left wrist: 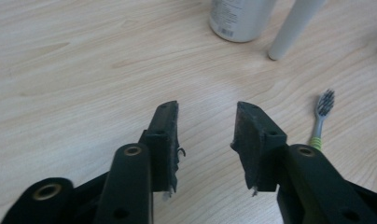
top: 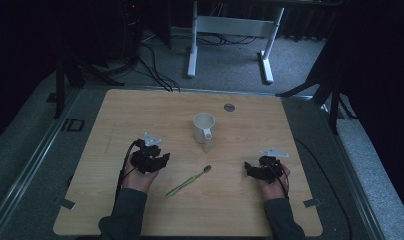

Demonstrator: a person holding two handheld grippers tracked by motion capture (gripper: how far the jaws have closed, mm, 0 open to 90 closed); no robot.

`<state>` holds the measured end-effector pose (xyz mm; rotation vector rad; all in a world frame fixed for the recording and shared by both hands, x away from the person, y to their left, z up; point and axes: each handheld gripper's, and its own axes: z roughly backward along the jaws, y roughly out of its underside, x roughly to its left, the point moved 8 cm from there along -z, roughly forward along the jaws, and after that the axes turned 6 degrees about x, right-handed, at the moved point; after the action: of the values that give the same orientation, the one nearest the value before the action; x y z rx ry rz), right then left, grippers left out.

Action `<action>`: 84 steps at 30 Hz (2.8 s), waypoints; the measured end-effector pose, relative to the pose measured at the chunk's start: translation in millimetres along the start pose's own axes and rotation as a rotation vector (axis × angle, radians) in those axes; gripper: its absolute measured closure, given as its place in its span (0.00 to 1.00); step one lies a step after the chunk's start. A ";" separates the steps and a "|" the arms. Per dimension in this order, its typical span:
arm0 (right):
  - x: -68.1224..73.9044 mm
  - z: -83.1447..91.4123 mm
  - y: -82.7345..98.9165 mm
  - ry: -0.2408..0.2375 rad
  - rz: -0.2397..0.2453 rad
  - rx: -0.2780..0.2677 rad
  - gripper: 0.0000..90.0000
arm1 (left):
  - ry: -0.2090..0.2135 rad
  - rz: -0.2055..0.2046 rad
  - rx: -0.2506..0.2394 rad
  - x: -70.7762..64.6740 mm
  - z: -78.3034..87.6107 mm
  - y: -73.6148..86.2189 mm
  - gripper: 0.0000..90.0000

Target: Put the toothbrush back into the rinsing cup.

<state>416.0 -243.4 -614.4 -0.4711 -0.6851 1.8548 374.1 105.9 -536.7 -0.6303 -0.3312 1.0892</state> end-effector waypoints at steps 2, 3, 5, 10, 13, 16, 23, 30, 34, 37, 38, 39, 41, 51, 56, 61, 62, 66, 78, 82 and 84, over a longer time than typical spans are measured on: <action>0.0 0.0 0.0 0.000 0.000 0.000 0.22 | 0.006 -0.019 0.010 -2.5 0.6 -3.3 0.69; 0.1 0.0 0.0 0.000 -0.001 0.000 0.22 | 0.010 -0.026 0.013 -3.6 1.3 -4.9 0.69; 0.1 0.0 0.0 0.000 -0.001 0.000 0.22 | 0.014 -0.038 0.016 -5.3 2.1 -8.1 0.70; 0.1 0.0 0.0 0.000 -0.001 0.001 0.22 | 0.017 -0.051 0.024 -7.0 4.2 -13.8 0.70; 0.1 0.0 0.0 0.000 0.000 0.001 0.22 | 0.023 -0.058 0.027 -9.5 5.7 -20.4 0.70; 0.1 0.0 0.0 -0.001 0.000 0.001 0.22 | 0.027 -0.066 0.027 -11.2 6.5 -23.9 0.70; 0.1 0.0 0.0 0.000 -0.001 0.000 0.22 | 0.049 -0.085 0.043 -15.2 6.6 -26.2 0.71; 0.3 0.0 -0.1 -0.001 -0.003 0.001 0.22 | 0.049 -0.114 0.068 -21.7 4.1 -34.2 0.71; 0.2 0.0 -0.1 -0.001 -0.001 0.000 0.22 | 0.049 -0.126 0.082 -24.6 3.1 -36.3 0.71; 0.2 0.0 -0.1 -0.001 -0.001 0.000 0.22 | 0.049 -0.131 0.091 -26.4 1.3 -36.7 0.71; 0.2 0.0 -0.1 -0.001 -0.001 0.000 0.22 | 0.048 -0.133 0.098 -26.8 0.6 -36.6 0.71; 0.2 0.0 -0.1 -0.001 -0.002 0.000 0.22 | 0.048 -0.134 0.100 -27.0 0.0 -36.6 0.71; 0.2 0.0 -0.1 -0.001 -0.001 0.001 0.22 | 0.046 -0.138 0.108 -28.0 -1.1 -36.5 0.71; 0.2 0.0 -0.1 -0.001 -0.002 0.001 0.22 | 0.042 -0.184 0.154 -37.1 -8.8 -33.7 0.72; 0.2 0.0 0.0 -0.001 -0.002 0.001 0.22 | 0.041 -0.204 0.181 -39.6 -12.7 -31.7 0.72; 0.4 -0.1 -0.2 -0.002 -0.003 0.001 0.22 | 0.050 -0.214 0.204 -42.4 -15.7 -29.4 0.71; 0.5 -0.1 -0.2 -0.002 -0.003 0.001 0.22 | 0.047 -0.218 0.210 -42.5 -16.3 -28.8 0.71; 0.7 -0.1 -0.3 -0.002 -0.005 0.001 0.22 | 0.046 -0.219 0.223 -42.7 -18.7 -27.6 0.70; 0.8 -0.3 -0.5 -0.002 -0.003 0.001 0.22 | 0.068 -0.221 0.268 -45.6 -23.8 -24.7 0.70; 1.0 -0.4 -0.5 -0.002 -0.005 0.002 0.22 | 0.073 -0.232 0.285 -47.9 -26.2 -23.3 0.70; 1.0 -0.4 -0.5 -0.002 -0.004 0.001 0.22 | 0.075 -0.239 0.292 -49.3 -27.1 -22.6 0.70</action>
<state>416.3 -242.2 -614.4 -0.4669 -0.6858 1.8523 383.4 46.2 -541.3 -0.3599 -0.1723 0.8615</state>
